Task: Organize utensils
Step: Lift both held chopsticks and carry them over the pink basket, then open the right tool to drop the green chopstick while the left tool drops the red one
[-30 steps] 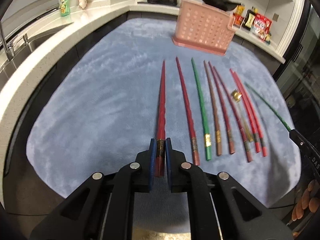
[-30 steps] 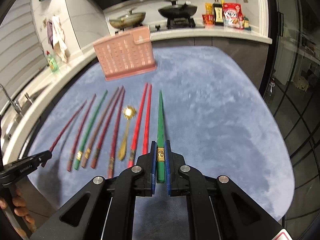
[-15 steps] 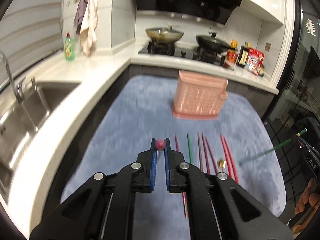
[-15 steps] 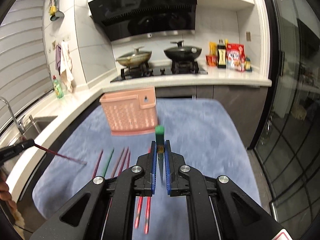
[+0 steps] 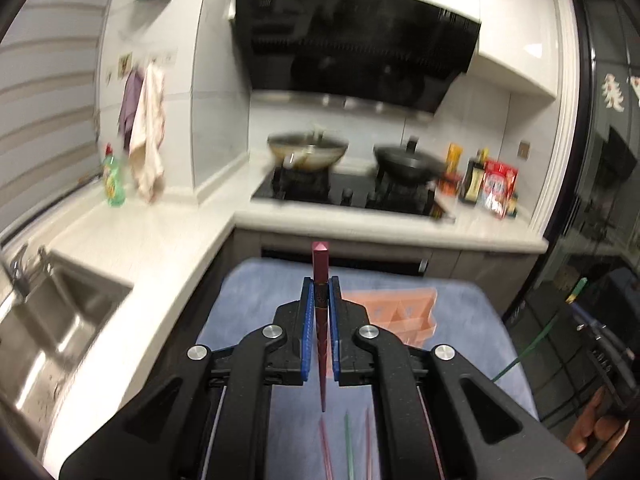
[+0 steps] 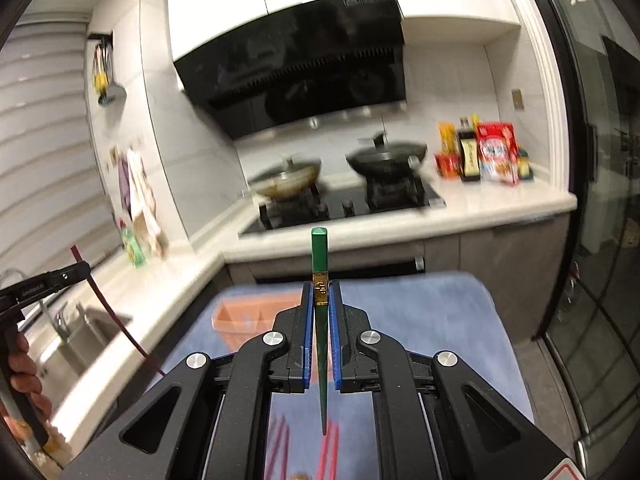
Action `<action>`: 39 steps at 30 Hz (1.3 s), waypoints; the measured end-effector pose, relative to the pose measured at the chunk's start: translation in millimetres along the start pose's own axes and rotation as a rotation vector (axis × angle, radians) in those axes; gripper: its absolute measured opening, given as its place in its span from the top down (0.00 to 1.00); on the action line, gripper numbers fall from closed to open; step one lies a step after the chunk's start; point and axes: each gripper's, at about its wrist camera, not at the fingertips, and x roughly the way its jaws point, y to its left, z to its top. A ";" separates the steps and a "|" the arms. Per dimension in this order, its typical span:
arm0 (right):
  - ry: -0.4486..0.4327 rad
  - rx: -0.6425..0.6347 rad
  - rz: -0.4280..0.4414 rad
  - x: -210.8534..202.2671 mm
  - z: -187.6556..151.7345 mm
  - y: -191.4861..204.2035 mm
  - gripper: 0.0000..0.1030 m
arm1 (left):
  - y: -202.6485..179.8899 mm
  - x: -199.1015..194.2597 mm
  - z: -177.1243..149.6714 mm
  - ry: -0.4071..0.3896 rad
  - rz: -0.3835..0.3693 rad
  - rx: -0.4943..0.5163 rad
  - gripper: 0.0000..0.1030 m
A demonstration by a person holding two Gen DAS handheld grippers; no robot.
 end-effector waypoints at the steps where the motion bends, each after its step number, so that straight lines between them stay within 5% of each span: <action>1: -0.017 -0.003 0.007 7.3 10.8 2.8 0.93 | -4.1 2.0 11.1 -0.027 0.004 0.004 0.93; 6: -0.071 0.016 0.028 44.6 47.7 12.5 0.93 | -21.9 17.6 56.1 -0.131 -0.014 0.000 0.93; 11: -0.077 0.023 0.043 83.7 58.1 18.3 0.93 | -30.3 54.4 68.0 -0.125 -0.015 0.004 0.93; 24: 0.060 0.063 0.026 165.1 14.9 -2.9 0.92 | -7.5 143.7 17.9 0.038 -0.009 -0.051 0.93; 28: 0.060 0.051 0.004 165.5 11.5 -3.9 0.79 | -1.4 150.9 9.9 0.064 -0.014 -0.066 0.92; 31: 0.014 0.046 -0.013 148.5 19.5 -3.4 0.60 | 2.7 141.5 11.2 0.035 0.001 -0.086 0.78; 33: -0.028 0.029 -0.021 131.2 28.6 -2.1 0.58 | 5.3 130.4 14.3 0.007 0.020 -0.096 0.52; 39: -0.071 0.004 -0.028 77.5 42.9 4.2 0.48 | -0.7 87.6 11.0 -0.003 0.085 -0.029 0.39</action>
